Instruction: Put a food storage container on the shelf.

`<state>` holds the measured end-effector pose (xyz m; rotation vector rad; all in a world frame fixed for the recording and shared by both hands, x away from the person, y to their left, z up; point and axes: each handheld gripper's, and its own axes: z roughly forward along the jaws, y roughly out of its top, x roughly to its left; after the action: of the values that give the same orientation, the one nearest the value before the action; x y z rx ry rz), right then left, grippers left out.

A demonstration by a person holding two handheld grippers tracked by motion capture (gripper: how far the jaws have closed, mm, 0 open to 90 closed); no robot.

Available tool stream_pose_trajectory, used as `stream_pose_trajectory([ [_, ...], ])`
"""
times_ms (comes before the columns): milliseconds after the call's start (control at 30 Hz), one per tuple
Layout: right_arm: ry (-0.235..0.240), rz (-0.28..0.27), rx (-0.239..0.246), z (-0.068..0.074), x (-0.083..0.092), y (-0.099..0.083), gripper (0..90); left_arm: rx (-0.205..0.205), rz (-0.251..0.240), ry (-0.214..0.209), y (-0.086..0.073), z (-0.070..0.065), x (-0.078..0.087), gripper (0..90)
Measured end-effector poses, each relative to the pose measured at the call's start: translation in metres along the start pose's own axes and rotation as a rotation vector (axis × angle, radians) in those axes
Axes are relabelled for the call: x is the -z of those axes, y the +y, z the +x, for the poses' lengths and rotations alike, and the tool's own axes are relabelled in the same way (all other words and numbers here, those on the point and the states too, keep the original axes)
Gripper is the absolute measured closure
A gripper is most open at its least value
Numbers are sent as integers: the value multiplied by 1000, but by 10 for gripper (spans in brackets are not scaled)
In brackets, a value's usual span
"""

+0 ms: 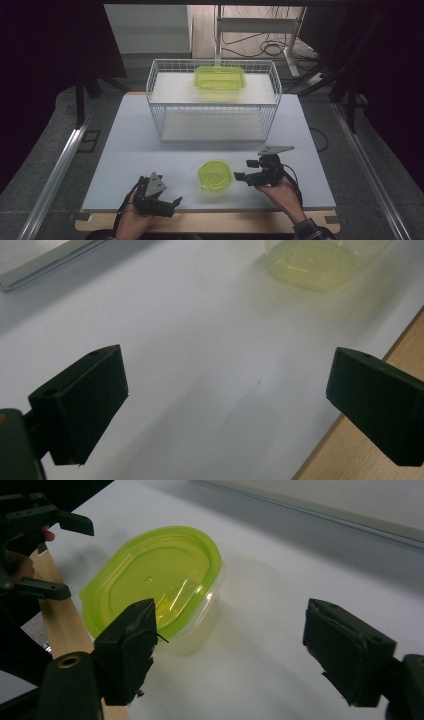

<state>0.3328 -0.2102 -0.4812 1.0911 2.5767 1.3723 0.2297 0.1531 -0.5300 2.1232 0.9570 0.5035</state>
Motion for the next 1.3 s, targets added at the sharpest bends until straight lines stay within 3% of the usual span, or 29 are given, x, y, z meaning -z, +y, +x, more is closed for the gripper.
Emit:
stream_pose_trajectory([
  [100,29,-3,-42,-1,-2,4,310,-6,7,3,0,-1,0,31],
  [133,66,0,-79,-3,-5,8,378,-10,6,5,0,-1,0,31],
  [267,104,22,-113,-5,-11,12,457,-12,-1,9,0,-1,1,31],
  [600,163,108,-217,-8,-33,17,598,-35,-6,11,1,-3,1,31],
  [667,189,132,-277,-10,-38,17,654,-40,-6,10,1,-3,1,32],
  [733,195,132,-293,-11,-38,16,681,-46,-4,12,1,-3,2,31],
  [833,213,139,-351,-14,-37,16,790,-48,-6,14,1,-3,2,31],
  [933,228,146,-350,-14,-37,16,800,-51,-5,15,1,-4,2,31],
  [1000,263,146,-352,-13,-36,18,808,-54,-6,20,1,-4,2,31],
  [1167,251,138,-335,-11,-33,22,810,-47,-12,21,1,-3,3,31],
  [1300,258,99,-341,-14,-24,28,810,-39,-20,29,1,-2,4,28],
])
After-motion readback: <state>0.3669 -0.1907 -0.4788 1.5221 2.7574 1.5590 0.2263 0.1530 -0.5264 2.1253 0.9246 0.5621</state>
